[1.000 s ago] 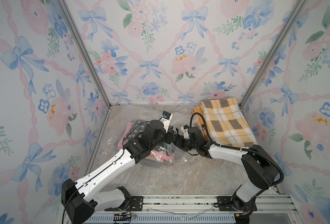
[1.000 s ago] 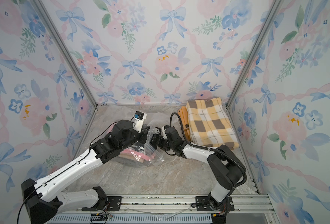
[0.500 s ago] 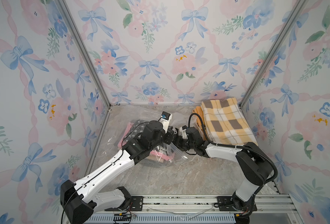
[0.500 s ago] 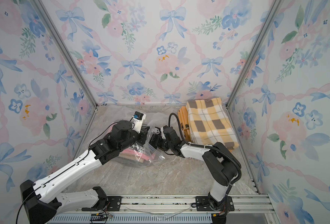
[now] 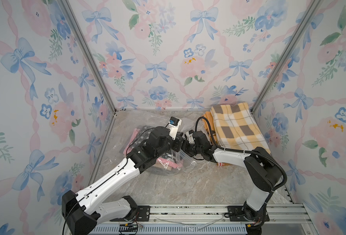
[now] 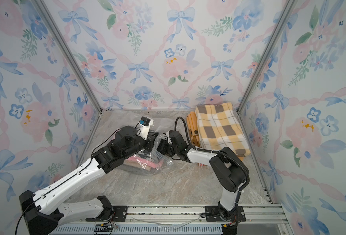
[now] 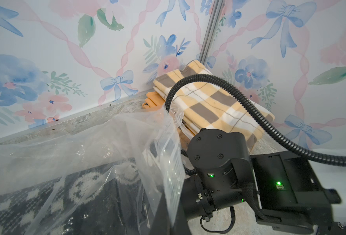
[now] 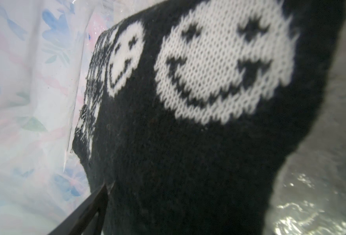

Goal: Take the blanket out of the vacuum bag
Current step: Take out the blanket from the vacuum bag.

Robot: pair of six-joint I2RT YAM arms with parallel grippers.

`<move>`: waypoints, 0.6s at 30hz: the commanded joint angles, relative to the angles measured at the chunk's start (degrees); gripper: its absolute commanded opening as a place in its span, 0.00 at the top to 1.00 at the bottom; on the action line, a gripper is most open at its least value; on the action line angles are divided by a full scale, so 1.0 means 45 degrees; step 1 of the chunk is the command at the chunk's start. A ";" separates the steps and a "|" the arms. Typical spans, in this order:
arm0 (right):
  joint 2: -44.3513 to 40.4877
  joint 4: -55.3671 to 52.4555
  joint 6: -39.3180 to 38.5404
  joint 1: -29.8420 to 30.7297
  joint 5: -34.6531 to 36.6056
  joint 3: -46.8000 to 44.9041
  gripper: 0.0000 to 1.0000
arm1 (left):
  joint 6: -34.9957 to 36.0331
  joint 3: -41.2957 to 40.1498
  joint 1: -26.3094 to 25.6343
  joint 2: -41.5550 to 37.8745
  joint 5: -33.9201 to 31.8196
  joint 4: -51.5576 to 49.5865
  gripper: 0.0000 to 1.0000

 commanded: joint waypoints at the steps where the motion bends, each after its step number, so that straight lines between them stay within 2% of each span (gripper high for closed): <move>1: -0.0371 -0.0347 -0.0485 0.0123 -0.0155 0.0731 0.19 | 0.0294 -0.0217 -0.0050 -0.0345 0.0200 0.0411 1.00; 4: -0.0378 -0.0231 -0.0298 0.0157 -0.0429 0.0956 0.21 | 0.0285 -0.0280 -0.0050 -0.0436 0.0150 0.0410 1.00; 13: -0.1026 -0.1832 -0.0957 0.0311 -0.0349 0.1733 0.21 | 0.0346 -0.0574 -0.0049 -0.0594 -0.0144 0.0411 1.00; 18: -0.0711 -0.1893 -0.0885 0.0311 -0.0351 0.2289 0.20 | 0.0353 -0.0770 -0.0036 -0.0688 -0.0141 0.0618 1.00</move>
